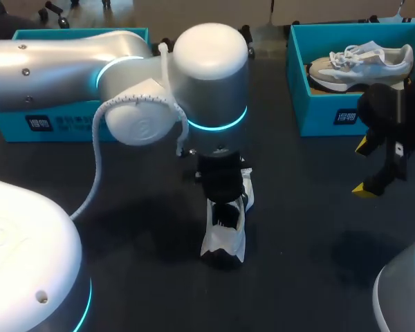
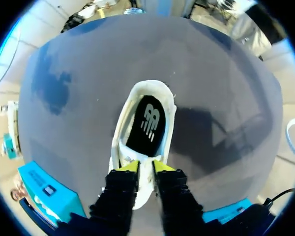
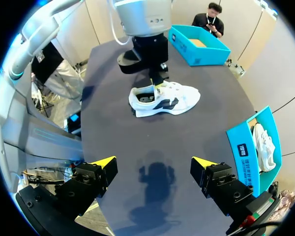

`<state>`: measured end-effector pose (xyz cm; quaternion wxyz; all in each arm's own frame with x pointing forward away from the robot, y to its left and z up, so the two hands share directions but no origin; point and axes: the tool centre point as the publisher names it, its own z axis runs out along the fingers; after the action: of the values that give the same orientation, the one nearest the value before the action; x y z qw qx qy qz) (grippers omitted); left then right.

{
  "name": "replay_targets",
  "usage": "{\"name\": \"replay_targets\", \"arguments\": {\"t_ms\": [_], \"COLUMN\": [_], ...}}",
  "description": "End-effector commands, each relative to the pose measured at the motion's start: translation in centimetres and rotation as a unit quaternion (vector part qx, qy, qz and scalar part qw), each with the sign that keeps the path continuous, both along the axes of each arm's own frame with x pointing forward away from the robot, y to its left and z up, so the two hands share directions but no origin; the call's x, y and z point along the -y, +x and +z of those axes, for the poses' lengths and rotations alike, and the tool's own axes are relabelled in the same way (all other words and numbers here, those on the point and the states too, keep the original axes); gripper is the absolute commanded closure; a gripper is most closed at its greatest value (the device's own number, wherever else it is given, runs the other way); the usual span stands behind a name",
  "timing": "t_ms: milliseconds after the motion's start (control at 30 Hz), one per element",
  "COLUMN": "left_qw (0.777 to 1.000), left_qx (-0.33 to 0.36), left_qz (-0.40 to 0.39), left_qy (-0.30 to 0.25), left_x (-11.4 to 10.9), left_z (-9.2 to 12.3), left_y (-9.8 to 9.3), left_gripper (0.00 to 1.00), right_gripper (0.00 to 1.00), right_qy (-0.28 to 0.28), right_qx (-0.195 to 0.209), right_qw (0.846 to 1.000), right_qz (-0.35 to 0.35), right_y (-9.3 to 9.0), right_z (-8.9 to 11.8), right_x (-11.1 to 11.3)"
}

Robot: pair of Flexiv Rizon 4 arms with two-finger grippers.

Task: Take the shoe out of the shoebox, open the shoe tongue, remove and reinsert the insole, then place the shoe into the shoebox

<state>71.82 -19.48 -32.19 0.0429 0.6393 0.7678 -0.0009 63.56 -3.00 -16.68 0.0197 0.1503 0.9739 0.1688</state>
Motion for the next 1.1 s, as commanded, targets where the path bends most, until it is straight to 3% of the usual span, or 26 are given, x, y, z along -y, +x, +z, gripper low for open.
{"name": "replay_targets", "arguments": {"t_ms": [33,100,133,200,233,367,767,833,1100], "left_qw": [0.999,0.999,0.998,0.997,0.996,0.992,0.992,0.994,0.966], "left_qx": [-0.011,-0.005,-0.006,-0.003,-0.009,-0.009,-0.009,-0.036,-0.038], "left_qz": [0.033,0.045,0.057,0.079,0.087,0.121,0.121,0.097,0.251], "left_qy": [-0.012,-0.016,-0.021,-0.027,-0.034,-0.038,-0.038,-0.044,-0.047], "left_x": [-1.4,-1.8,-2.1,-2.4,-2.6,-3.4,-3.4,-3.8,-4.7], "left_z": [1.5,1.7,1.9,2.1,2.3,2.5,2.5,2.7,2.8], "left_y": [-0.6,-0.8,-1.0,-1.1,-1.3,-1.7,-1.7,-2.4,-3.9], "left_gripper": [0.65,0.59,0.51,0.24,0.04,0.00,0.00,0.00,0.00], "right_gripper": [0.00,0.00,0.00,0.00,0.00,0.00,0.00,0.00,0.00], "right_qy": [-0.002,-0.002,-0.002,-0.002,-0.002,-0.002,-0.002,-0.002,-0.002], "right_qx": [-0.003,-0.003,-0.003,-0.003,-0.003,-0.003,-0.003,-0.003,-0.003], "right_qw": [1.000,1.000,1.000,1.000,1.000,1.000,1.000,1.000,1.000], "right_qz": [0.000,0.000,0.000,0.000,0.000,0.000,0.000,0.000,0.000], "right_y": [0.3,0.3,0.3,0.3,0.3,0.3,0.3,0.3,0.3], "right_z": [-0.1,-0.1,-0.1,-0.1,-0.1,-0.1,-0.1,-0.1,-0.1], "right_x": [-0.2,-0.2,-0.2,-0.2,-0.2,-0.2,-0.2,-0.2,-0.2]}}
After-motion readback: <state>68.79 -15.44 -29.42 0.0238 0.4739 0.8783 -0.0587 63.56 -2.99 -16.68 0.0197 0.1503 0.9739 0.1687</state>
